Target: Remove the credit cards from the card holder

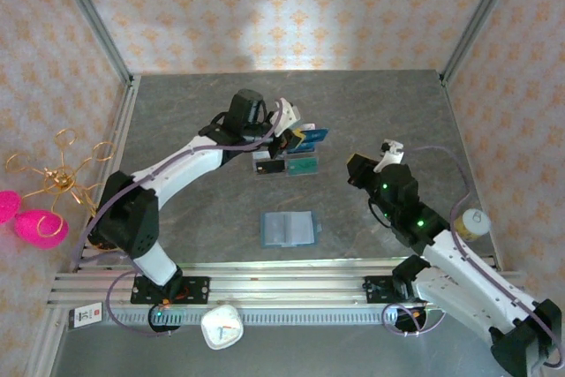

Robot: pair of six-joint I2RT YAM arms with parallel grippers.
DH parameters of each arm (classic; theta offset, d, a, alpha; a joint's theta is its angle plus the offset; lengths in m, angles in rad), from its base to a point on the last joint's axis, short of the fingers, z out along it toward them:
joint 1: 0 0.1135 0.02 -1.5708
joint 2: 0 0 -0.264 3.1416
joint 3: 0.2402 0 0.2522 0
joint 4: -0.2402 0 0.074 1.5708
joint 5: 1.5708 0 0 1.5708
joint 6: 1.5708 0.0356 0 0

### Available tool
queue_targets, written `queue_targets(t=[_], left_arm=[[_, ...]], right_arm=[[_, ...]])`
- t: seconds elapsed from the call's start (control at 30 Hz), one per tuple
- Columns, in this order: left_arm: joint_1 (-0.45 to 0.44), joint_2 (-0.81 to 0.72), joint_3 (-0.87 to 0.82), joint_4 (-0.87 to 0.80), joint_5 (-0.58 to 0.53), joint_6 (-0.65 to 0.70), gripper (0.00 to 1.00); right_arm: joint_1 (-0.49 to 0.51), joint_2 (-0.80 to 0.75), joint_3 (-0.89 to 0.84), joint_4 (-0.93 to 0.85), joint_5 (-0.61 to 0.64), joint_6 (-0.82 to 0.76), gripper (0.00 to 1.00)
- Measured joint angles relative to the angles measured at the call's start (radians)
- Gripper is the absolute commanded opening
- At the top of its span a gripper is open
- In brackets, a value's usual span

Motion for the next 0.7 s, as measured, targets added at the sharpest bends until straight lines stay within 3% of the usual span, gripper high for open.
queue_targets(t=[0.23,0.7], left_arm=[[0.018,0.117,0.106,-0.092,-0.008,0.1,0.0],[0.036,0.231,0.211,-0.196,-0.05,0.182,0.0]], right_arm=[[-0.143,0.055,-0.001,0.045,-0.109,0.0,0.11],[-0.179,0.1,-0.003,0.09,-0.179,-0.003,0.1]])
